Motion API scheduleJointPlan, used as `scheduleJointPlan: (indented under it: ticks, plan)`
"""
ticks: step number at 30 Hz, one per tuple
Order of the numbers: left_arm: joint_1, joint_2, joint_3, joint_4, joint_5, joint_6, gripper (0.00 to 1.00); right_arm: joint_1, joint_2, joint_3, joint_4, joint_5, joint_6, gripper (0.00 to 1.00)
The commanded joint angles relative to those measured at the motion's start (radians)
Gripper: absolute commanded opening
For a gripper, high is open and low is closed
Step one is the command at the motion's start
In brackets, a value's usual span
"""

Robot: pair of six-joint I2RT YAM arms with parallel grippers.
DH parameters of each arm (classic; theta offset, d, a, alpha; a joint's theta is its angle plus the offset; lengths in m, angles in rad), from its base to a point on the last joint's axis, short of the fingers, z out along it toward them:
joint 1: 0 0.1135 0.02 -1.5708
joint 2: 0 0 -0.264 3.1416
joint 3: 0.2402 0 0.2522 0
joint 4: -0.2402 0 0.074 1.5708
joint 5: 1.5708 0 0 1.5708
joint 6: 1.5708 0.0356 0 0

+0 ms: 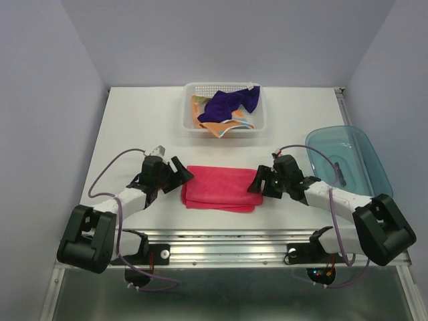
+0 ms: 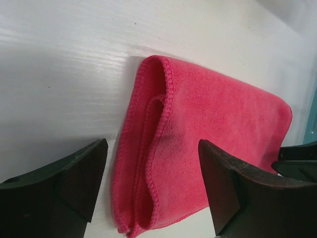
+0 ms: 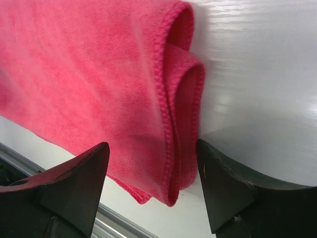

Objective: Fold and stack the towels
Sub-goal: Neatly place the folded towel into the bin

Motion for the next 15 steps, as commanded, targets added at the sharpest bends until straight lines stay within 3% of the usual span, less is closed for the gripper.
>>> scheduleJointPlan:
  ticks: [1, 4, 7, 15]
  plan:
    - [-0.042, 0.063, 0.03, 0.043, -0.01, 0.032, 0.78, 0.052, 0.047, 0.045, 0.037, 0.032, 0.011, 0.74]
    - [-0.056, 0.099, 0.037, 0.052, -0.013, 0.027, 0.63, 0.084, 0.077, 0.054, 0.045, 0.052, 0.038, 0.63]
    - [-0.064, 0.114, 0.034, 0.066, -0.021, 0.018, 0.54, 0.106, 0.09, 0.043, 0.071, 0.063, 0.092, 0.58]
    - [-0.065, 0.12, 0.028, 0.069, -0.03, 0.016, 0.49, 0.115, 0.101, -0.003, 0.174, 0.138, 0.182, 0.35]
